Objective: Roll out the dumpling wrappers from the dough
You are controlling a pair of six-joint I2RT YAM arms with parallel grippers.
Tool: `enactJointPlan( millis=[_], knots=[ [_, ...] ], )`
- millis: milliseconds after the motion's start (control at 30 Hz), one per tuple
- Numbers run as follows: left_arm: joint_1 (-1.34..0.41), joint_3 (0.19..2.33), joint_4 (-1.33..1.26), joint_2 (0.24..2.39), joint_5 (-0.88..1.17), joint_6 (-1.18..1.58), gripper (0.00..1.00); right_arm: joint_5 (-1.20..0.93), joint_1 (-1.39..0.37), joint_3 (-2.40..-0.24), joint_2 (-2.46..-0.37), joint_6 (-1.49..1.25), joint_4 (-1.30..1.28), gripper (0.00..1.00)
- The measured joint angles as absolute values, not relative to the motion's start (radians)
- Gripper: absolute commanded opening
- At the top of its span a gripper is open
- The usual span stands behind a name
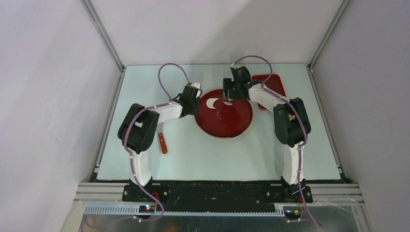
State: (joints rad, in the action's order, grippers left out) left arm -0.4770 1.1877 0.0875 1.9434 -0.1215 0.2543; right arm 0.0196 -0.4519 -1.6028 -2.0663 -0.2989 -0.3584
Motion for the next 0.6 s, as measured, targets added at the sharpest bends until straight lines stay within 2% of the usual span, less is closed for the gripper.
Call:
enactJointPlan(
  millis=[600],
  knots=[
    [-0.475,1.188,0.088,1.943,-0.120,0.255,0.20,-0.119,-0.466,-1.328,-1.866,-0.117,-0.499,0.00]
  ],
)
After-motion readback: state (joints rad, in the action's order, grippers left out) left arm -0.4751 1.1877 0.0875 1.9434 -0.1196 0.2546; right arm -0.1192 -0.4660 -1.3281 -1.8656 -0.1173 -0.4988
